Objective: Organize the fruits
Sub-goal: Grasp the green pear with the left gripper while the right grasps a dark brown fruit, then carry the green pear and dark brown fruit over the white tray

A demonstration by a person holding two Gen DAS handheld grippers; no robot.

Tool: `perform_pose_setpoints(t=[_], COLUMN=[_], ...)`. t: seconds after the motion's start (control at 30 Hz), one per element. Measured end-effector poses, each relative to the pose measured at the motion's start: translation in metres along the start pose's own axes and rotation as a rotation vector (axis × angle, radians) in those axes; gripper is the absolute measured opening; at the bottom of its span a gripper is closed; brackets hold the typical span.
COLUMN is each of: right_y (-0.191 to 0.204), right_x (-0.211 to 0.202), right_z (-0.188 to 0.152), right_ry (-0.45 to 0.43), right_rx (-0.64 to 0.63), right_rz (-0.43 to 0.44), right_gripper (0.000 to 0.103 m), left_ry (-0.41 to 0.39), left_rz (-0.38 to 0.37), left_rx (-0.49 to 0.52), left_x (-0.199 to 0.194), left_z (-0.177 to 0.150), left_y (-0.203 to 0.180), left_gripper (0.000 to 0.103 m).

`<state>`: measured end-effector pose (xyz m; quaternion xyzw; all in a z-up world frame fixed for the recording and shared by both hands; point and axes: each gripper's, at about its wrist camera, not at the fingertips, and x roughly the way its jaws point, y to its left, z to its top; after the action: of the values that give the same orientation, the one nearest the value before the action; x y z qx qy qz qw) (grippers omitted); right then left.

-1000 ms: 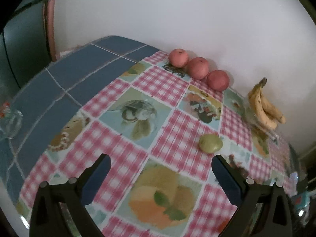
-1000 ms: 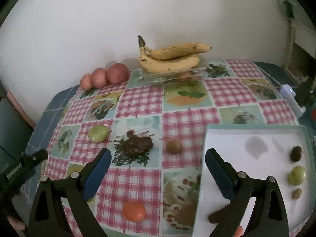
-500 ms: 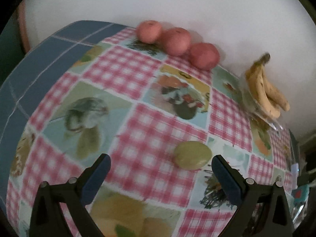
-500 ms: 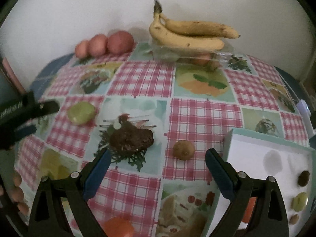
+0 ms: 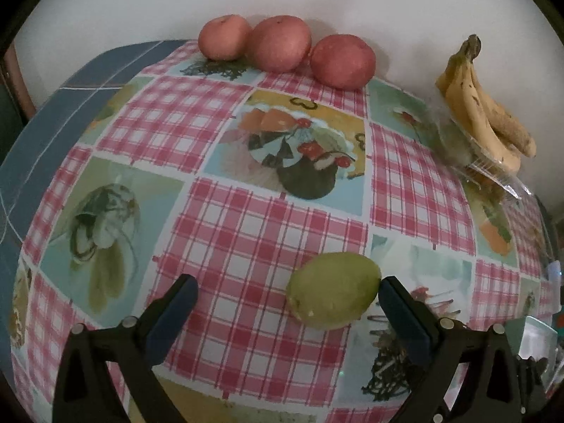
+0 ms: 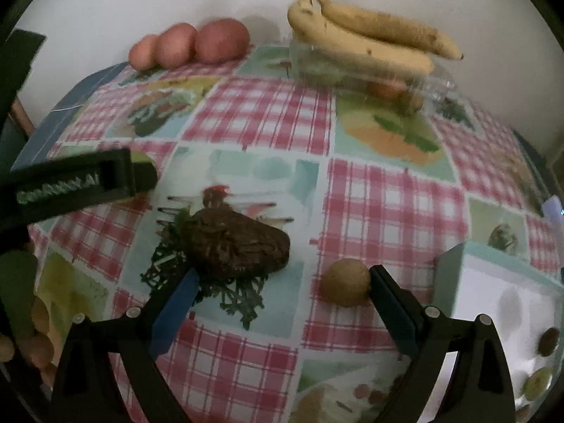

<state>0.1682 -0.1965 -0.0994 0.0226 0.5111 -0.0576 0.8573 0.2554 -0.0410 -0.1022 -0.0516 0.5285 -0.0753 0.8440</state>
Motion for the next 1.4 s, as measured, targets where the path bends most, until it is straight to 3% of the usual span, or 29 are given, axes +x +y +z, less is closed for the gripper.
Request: perform_pose_setpoints(t=[0.3,0.4,0.47,0.63,0.73,0.8,0.93,1.1,1.23,1.4], right_y=[0.006,0.007,0.004,-0.007,-0.012,-0.013,-0.013,-0.012,-0.009,-0.003], right_x=[0.002,-0.001,-0.004,-0.008,-0.008,-0.009,-0.009,-0.008,-0.006,-0.004], right_z=[0.006,0.007,0.008,0.007,0.007,0.007,0.006,0.008,0.009,0.012], right_ry=[-0.015,-0.032,-0.034,-0.040,-0.046,-0.050,-0.054,-0.053,-0.066,-0.084], right_rx=[0.006,0.001,0.011,0.061,0.077,0.078,0.070,0.054,0.039,0.020], right_rz=[0.002,0.009,0.012,0.011,0.017,0.017,0.015,0.012,0.043,0.021], right_gripper=[0.096,0.078,0.059,0.040,0.035,0.033,0.033,0.034,0.051,0.052], left_ry=[-0.009,-0.015,-0.019,-0.017,-0.012,0.001,0.009,0.004,-0.008,-0.018], left_rz=[-0.023,-0.021,-0.031,-0.091,-0.150,-0.202,-0.221,-0.182,-0.147,-0.120], left_rx=[-0.035,-0.038,-0.034,-0.042,-0.066,-0.089,-0.114,-0.093,-0.060,-0.031], left_x=[-0.003,-0.005,-0.008,-0.014,-0.018,-0.018,-0.020,-0.023,-0.021,-0.019], left_z=[0.006,0.006,0.004,0.002,0.000,-0.001,-0.002,-0.001,0.002,0.003], left_y=[0.016,0.018,0.017,0.018,0.022,0.025,0.028,0.023,0.019,0.015], left_gripper=[0.102,0.098,0.096,0.072,0.062,0.053,0.053,0.053,0.053,0.053])
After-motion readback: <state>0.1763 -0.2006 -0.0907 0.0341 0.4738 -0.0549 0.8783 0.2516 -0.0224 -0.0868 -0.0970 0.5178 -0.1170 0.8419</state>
